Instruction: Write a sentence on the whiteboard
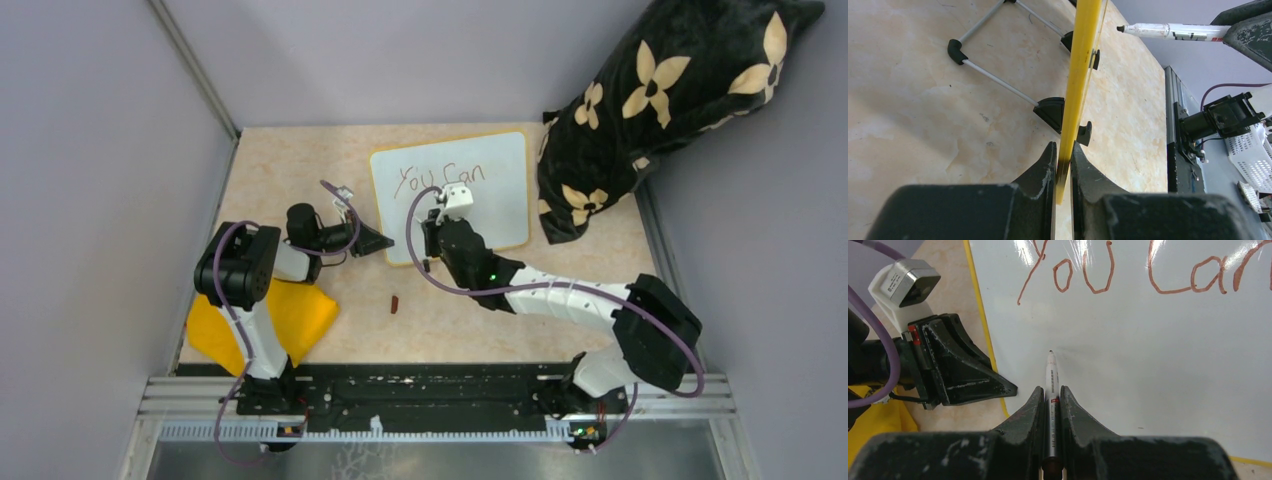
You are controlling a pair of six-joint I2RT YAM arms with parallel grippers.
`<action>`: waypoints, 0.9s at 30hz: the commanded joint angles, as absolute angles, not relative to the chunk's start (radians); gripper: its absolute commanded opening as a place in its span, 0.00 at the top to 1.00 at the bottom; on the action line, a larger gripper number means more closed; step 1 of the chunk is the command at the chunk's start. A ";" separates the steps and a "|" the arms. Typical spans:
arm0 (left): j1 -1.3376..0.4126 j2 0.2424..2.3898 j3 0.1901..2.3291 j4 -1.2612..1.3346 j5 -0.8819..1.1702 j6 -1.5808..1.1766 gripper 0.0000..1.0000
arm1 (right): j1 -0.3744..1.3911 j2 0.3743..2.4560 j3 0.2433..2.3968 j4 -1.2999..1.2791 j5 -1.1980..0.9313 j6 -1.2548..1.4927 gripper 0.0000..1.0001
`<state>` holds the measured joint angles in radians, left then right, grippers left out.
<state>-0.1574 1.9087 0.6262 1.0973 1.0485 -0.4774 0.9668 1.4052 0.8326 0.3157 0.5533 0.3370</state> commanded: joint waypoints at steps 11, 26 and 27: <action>-0.163 1.901 0.629 1.048 1.031 -0.460 1.00 | 0.976 1.465 0.908 0.334 0.593 0.347 1.00; -0.163 1.902 0.630 1.048 1.032 -0.462 1.00 | 0.976 1.468 0.886 0.301 0.588 0.360 1.00; -0.163 1.902 0.630 1.048 1.032 -0.462 1.00 | 0.975 1.465 0.883 0.299 0.585 0.362 1.00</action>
